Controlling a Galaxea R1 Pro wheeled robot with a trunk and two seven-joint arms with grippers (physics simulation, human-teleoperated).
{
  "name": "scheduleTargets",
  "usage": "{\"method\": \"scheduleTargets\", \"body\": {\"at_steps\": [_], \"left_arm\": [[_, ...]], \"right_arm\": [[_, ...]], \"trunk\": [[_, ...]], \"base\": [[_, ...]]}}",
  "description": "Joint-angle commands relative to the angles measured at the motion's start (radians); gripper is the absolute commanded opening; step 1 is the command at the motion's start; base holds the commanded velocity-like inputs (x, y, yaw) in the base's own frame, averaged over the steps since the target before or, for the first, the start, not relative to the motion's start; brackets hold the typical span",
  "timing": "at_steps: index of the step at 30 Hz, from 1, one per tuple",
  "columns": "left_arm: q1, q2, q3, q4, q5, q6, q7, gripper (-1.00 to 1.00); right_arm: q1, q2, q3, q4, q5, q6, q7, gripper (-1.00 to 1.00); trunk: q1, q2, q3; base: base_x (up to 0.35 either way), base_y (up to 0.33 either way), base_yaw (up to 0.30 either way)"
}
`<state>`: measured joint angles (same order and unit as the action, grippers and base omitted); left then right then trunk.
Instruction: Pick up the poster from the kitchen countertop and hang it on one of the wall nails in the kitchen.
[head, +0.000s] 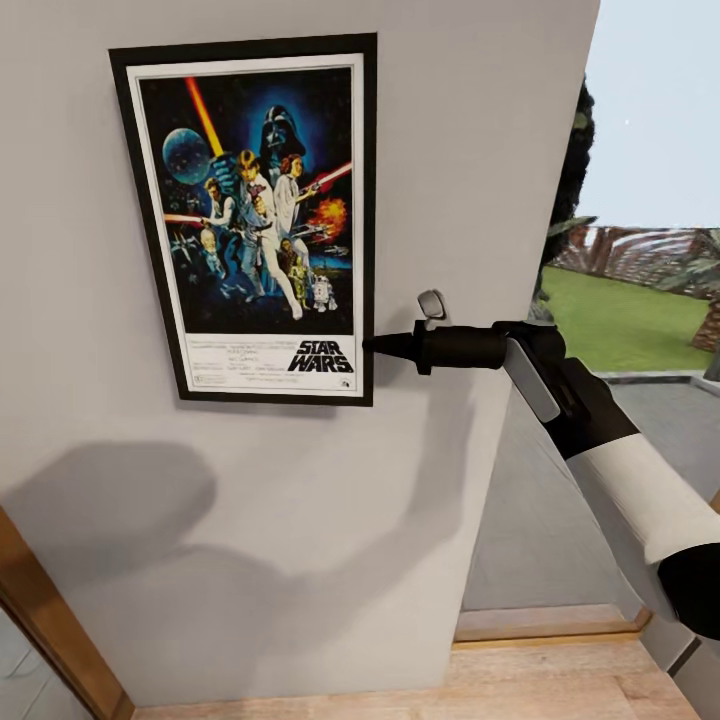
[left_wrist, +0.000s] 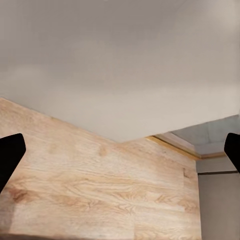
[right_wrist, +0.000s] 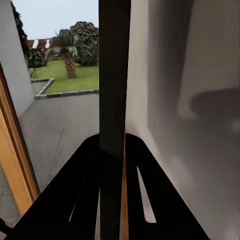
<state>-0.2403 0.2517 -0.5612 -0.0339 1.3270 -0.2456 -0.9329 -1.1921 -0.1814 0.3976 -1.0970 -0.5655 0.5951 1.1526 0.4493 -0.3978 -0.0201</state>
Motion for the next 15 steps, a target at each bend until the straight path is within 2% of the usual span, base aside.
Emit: {"method": "scheduleTargets", "body": {"at_steps": [1,15], "left_arm": [[-0.001,0.0,-0.008,0.0,0.006,-0.006,-0.001,1.0],[-0.001,0.001,-0.008,0.0,0.006,-0.006,-0.001,1.0]], "right_arm": [[-0.001,-0.001,0.002,0.0,-0.01,0.009,-0.001,-1.0],[-0.001,-0.001,0.001,0.0,-0.01,0.009,-0.002,-1.0]], "trunk": [[0.001,-0.002,-0.002],[0.001,-0.002,-0.002]], "base": [[0.017,0.0,0.0],[0.003,0.0,0.0]]}}
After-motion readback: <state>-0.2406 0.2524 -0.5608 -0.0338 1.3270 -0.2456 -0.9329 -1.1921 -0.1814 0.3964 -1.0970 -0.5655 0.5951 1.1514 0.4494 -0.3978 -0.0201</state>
